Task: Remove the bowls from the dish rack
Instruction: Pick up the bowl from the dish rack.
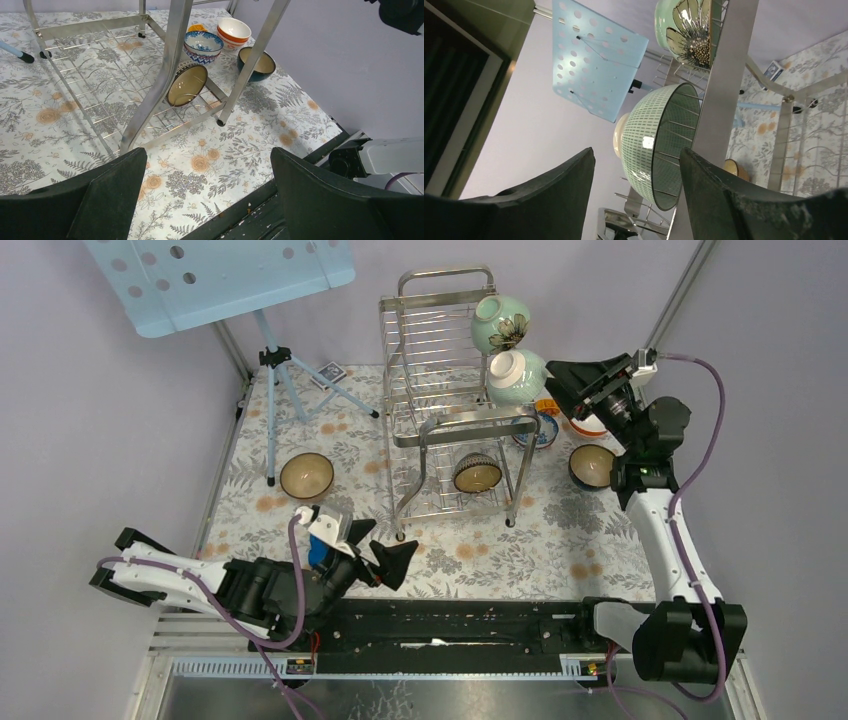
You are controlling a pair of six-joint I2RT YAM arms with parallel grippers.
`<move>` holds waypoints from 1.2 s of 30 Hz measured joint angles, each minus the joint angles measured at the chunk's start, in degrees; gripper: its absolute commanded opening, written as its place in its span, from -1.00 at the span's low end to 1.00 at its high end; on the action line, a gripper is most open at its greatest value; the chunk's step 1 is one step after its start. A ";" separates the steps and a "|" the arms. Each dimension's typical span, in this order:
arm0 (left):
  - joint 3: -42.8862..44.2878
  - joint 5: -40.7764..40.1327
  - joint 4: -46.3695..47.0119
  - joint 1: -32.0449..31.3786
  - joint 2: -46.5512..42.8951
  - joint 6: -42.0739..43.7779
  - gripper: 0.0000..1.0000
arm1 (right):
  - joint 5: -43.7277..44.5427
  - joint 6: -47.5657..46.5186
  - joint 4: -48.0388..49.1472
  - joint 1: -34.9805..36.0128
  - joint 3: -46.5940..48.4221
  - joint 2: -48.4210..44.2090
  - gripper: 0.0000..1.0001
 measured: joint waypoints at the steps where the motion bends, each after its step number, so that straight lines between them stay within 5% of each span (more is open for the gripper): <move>1: 0.00 -0.02 0.02 0.00 -0.04 0.15 0.97 | -0.42 1.27 1.66 -0.07 -0.66 0.37 0.34; 16: -0.02 -0.44 2.84 0.00 -0.07 3.02 0.98 | -4.24 14.43 19.15 -0.26 -4.46 4.24 0.05; 36: -0.63 -0.52 5.97 0.00 1.18 5.11 0.98 | -7.78 17.92 23.58 1.01 -3.76 8.96 -0.09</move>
